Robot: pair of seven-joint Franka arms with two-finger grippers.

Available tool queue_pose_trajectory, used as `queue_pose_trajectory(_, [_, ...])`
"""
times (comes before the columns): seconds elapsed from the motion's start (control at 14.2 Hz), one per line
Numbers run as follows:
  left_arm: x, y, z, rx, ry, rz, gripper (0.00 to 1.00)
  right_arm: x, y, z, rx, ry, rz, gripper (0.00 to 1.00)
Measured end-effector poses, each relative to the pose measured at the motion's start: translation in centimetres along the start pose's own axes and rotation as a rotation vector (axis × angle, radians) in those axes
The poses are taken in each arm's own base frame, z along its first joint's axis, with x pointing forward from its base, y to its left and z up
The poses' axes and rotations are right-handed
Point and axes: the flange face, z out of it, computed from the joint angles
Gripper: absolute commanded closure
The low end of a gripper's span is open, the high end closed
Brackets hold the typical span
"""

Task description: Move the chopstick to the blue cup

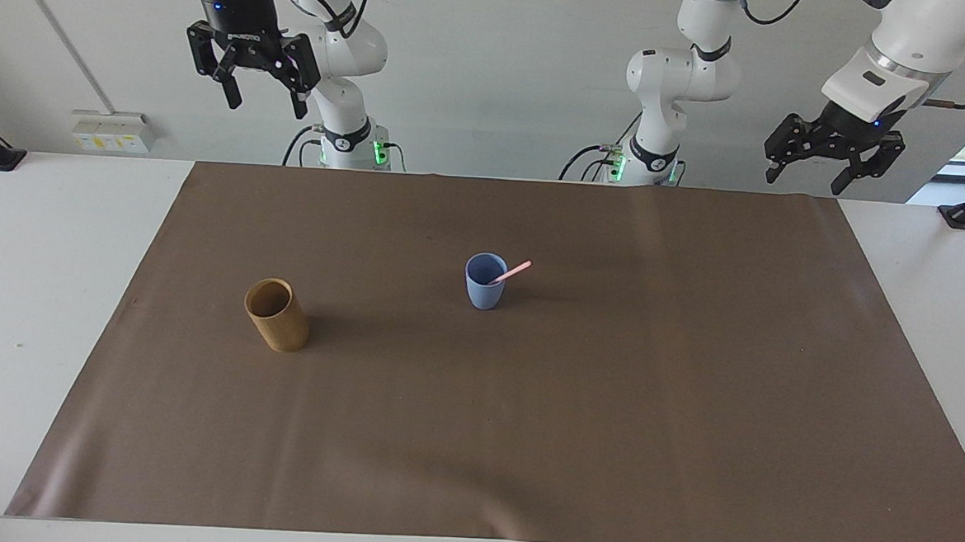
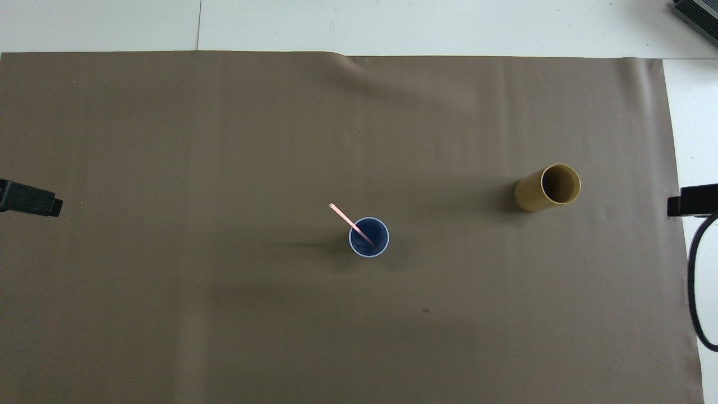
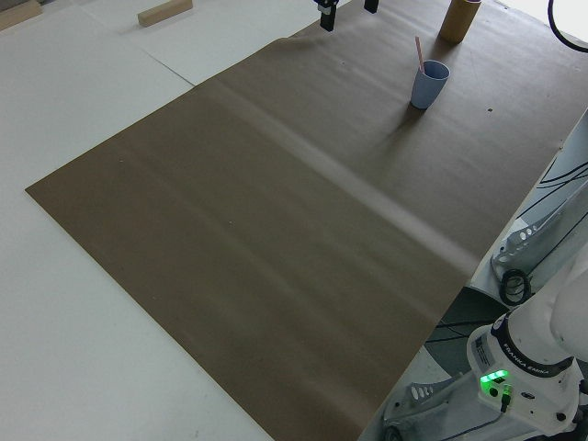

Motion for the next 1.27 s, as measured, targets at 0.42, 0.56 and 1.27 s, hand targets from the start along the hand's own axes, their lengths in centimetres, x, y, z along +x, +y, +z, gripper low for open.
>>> queue_pose_trajectory(0.42, [0.0,-0.2,0.0,0.000,0.000,-0.036,0.00,2.5,-0.8,4.5,-0.021,-0.081,-0.059,0.00])
queue_pose_trajectory(0.56, [0.0,-0.2,0.0,0.000,0.000,-0.036,0.00,3.2,-0.8,4.7,-0.025,-0.062,-0.081,0.00])
queue_pose_trajectory(1.27, [0.0,-0.2,0.0,0.000,0.000,-0.036,0.00,3.0,0.0,4.6,-0.027,-0.071,-0.076,0.00])
